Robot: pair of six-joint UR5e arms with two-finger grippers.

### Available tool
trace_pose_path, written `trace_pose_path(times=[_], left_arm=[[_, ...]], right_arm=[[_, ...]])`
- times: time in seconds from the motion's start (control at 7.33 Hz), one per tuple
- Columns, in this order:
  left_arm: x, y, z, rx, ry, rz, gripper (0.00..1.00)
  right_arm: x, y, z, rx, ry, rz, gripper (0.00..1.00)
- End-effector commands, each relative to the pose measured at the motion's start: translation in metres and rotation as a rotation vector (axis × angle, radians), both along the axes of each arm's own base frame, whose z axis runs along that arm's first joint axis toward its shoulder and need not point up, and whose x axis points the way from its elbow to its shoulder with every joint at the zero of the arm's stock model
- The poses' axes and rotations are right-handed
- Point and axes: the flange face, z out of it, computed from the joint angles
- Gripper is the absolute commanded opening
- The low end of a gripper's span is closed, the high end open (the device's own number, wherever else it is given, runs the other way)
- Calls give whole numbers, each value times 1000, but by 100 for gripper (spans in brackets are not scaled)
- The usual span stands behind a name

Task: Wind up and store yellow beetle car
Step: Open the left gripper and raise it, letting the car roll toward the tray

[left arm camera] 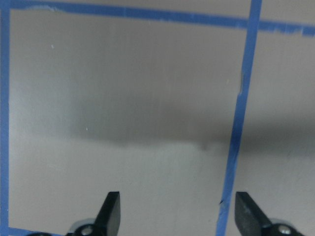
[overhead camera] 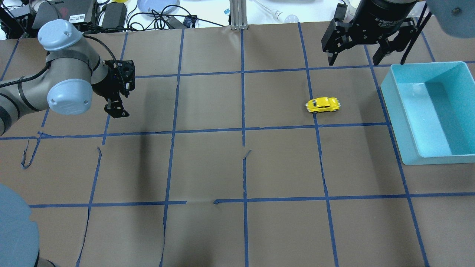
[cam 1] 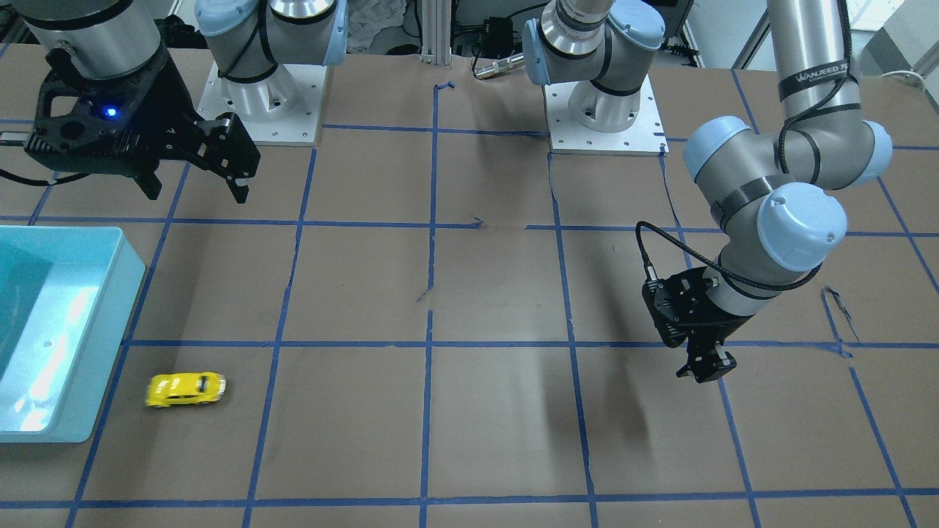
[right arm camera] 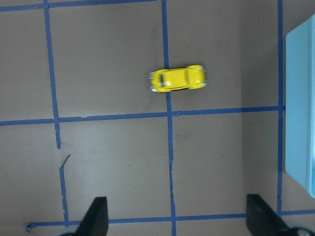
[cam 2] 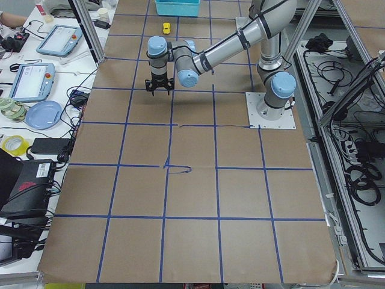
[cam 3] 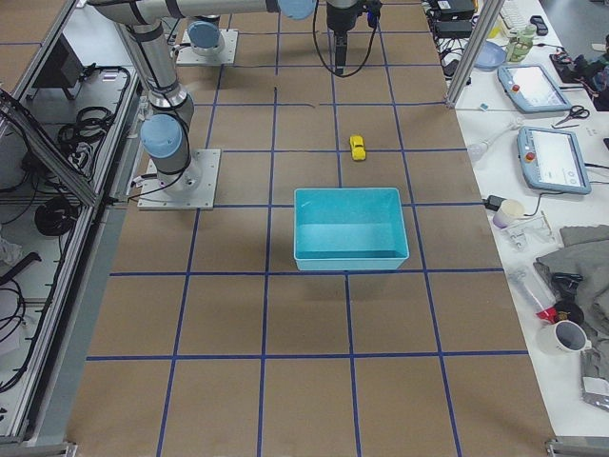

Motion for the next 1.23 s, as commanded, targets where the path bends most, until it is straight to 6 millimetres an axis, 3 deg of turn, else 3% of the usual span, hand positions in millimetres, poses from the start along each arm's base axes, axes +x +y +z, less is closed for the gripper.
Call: trace_pose_path(times=[0.0, 0.41, 0.68, 0.82, 1.09], left_arm=[[-24, 12, 28, 0, 42, 225, 84], [-69, 27, 96, 7, 46, 436, 84], [-76, 42, 140, -8, 58, 593, 84], [-83, 53, 155, -12, 69, 716, 85], [-96, 64, 169, -42, 56, 878, 88]], right_arm=[[0, 0, -1, 4, 1, 2, 100], [-3, -2, 2, 1, 12, 9, 100], [-10, -5, 6, -5, 24, -9, 100], [-19, -7, -1, 8, 68, -20, 100], [-35, -31, -24, 39, 89, 15, 100]])
